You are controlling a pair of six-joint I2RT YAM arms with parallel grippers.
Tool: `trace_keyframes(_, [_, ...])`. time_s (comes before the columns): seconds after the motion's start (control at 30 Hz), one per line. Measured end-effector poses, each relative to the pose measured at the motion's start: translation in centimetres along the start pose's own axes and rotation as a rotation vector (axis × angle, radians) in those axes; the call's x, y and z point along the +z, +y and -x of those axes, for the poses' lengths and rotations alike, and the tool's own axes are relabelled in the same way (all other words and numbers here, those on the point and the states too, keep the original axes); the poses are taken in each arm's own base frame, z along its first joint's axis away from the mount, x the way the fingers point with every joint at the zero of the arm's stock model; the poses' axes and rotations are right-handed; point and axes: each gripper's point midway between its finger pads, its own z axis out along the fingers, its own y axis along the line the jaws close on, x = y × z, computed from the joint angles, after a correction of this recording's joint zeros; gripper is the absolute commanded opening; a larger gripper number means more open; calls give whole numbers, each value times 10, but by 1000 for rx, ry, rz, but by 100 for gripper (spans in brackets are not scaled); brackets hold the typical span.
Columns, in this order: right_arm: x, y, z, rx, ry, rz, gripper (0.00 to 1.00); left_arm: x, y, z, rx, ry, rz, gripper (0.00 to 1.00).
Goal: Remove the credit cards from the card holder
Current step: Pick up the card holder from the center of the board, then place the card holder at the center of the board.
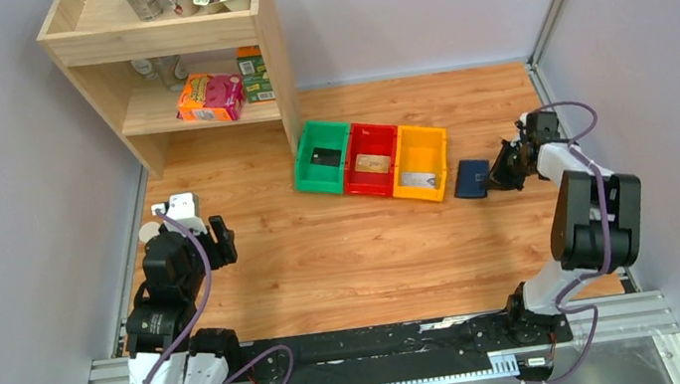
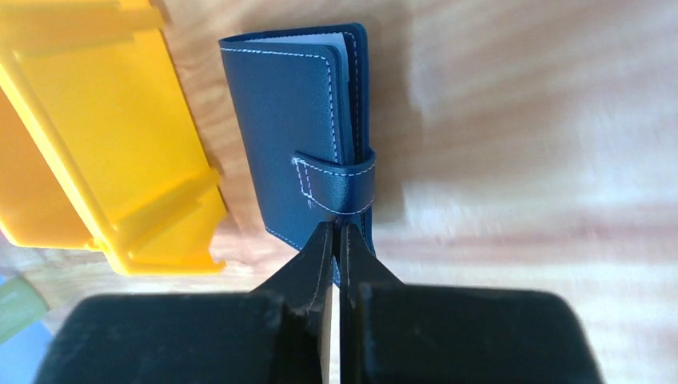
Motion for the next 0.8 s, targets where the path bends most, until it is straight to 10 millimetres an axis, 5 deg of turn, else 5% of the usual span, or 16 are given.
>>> trace_keyframes(0.23, [-50,6,-43,-29,-82,-180,0,-1,-7,0,13,-2,-33,72])
trace_keyframes(0.47, [-88,53,-119,-268,-95,-267,0,-3,-14,-1,25,-4,-61,72])
trace_keyframes(0.63, [-89,75,-168,-506,-35,-403,0,-3,-17,-1,31,-3,-74,72])
trace_keyframes(0.73, [-68,101,-190,-694,-44,-533,0,-3,-18,-1,34,-2,-79,72])
trace_keyframes(0.77, [-59,110,-199,-755,-47,-564,2,-3,-18,-1,33,-2,-78,72])
trace_keyframes(0.8, [-52,118,-209,-811,-49,-591,16,-3,-18,-1,34,-2,-77,72])
